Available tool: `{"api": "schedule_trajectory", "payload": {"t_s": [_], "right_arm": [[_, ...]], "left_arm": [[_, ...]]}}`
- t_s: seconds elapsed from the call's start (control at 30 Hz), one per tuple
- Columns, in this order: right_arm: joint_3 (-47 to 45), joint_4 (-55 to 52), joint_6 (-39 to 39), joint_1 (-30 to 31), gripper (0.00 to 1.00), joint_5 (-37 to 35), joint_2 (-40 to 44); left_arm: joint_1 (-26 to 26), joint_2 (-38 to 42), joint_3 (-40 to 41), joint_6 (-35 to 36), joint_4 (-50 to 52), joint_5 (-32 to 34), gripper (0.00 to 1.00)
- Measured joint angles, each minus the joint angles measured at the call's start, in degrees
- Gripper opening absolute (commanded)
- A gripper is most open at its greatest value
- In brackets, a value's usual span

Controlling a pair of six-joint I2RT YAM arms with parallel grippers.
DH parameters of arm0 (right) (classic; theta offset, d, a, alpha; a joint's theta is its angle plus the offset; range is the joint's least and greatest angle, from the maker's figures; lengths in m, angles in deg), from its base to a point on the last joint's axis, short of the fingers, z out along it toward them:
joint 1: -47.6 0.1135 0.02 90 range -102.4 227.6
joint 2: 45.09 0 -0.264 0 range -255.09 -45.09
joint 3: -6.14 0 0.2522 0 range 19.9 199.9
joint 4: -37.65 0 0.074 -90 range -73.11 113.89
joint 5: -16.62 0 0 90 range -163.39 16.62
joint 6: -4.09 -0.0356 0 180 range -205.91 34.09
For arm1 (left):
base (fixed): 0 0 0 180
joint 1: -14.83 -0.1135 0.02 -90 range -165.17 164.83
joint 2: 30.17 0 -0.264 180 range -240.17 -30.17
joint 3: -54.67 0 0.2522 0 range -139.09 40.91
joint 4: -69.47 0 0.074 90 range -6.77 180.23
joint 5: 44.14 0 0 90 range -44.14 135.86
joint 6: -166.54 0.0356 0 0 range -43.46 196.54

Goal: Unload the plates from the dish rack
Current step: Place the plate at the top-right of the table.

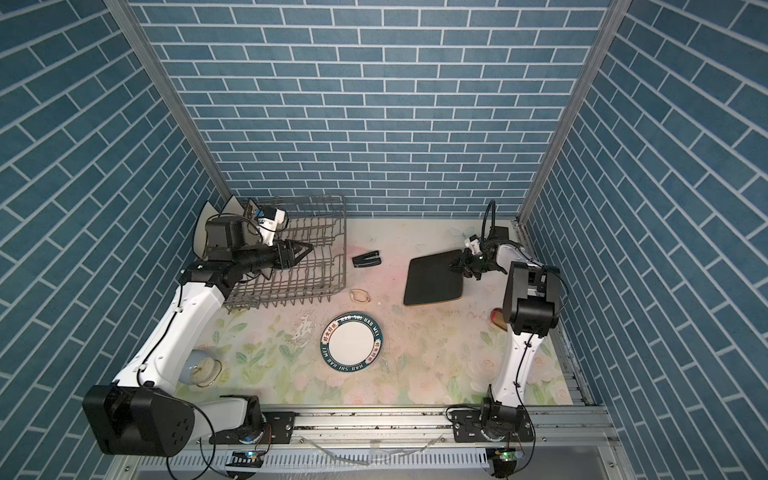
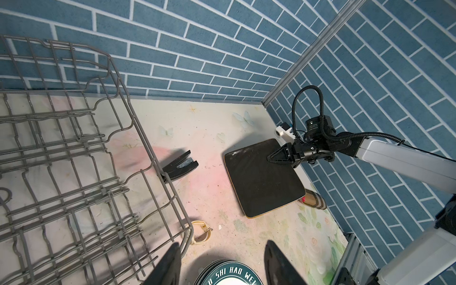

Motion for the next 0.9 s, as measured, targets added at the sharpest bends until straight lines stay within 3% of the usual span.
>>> {"api": "schedule_trajectory", "payload": {"t_s": [0.33, 0.7, 0.9], "right_arm": [[5.03, -2.49, 2.45, -0.50, 0.00, 0.42, -3.48], [9.01, -6.38, 5.03, -1.20, 0.20, 1.99, -7.02], [11.17, -8.70, 6.97, -1.60, 0.28, -0.66, -10.56]], "left_arm": [[-1.33, -1.66, -0.22, -0.24, 0.94, -0.46, 0.55], [-1.33, -2.27, -0.22, -0.24, 0.94, -0.55, 0.55], [-1.33, -3.43, -0.24, -0.31, 0.94, -1.14, 0.55]]}}
